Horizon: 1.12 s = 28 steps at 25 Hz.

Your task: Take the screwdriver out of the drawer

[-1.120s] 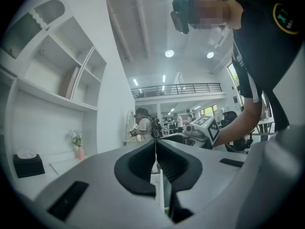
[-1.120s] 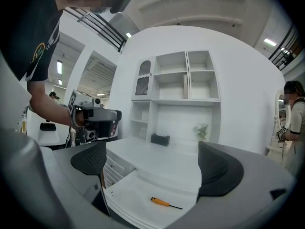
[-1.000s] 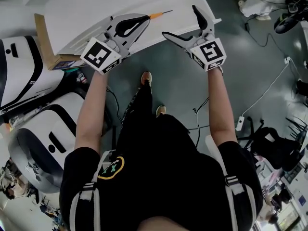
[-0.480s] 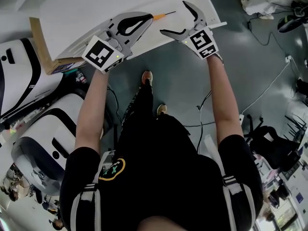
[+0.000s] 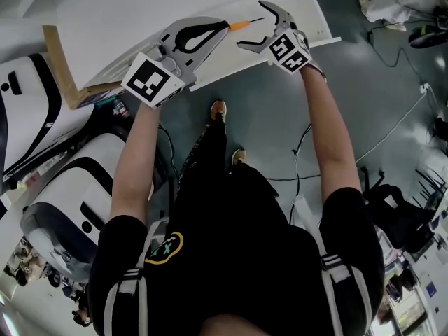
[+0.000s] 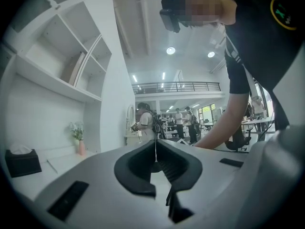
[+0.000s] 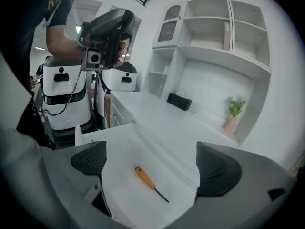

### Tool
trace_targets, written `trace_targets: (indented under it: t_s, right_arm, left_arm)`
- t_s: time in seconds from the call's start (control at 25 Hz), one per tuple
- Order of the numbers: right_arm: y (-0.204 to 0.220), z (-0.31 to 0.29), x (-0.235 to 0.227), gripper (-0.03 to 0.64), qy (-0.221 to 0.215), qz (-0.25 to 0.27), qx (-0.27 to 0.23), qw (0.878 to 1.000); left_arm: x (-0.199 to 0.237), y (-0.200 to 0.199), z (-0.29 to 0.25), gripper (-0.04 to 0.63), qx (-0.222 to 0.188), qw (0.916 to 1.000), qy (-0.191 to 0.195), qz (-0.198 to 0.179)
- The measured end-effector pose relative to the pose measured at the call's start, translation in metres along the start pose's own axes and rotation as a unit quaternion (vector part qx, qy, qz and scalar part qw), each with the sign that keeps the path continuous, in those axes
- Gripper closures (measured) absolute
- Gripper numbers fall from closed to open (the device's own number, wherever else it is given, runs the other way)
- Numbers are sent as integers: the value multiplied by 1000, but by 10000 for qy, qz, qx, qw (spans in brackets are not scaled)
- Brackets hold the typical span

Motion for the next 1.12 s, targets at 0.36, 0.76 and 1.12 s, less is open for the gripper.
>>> trace_targets:
  t_s: [0.36, 0.76, 1.12]
  right_arm:
    - [25, -51, -6, 26, -486, 336, 641, 9962]
    - [61, -92, -10, 26, -1098, 716, 1343, 9822]
    - [82, -134, 0, 29, -1831, 1283, 1969, 9546]
  left_arm:
    - [14, 9, -5, 574, -3, 9999, 56, 152]
    - [22, 15, -6, 574, 54, 9999, 76, 134]
    - [25, 19, -7, 574, 54, 9998, 124, 133]
Point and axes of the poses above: the fingertips, and each gripper's own axes: z backward along the fingers, x to its left, y out of its underside, the point moved 10 cm from there along z, backward along the fingers
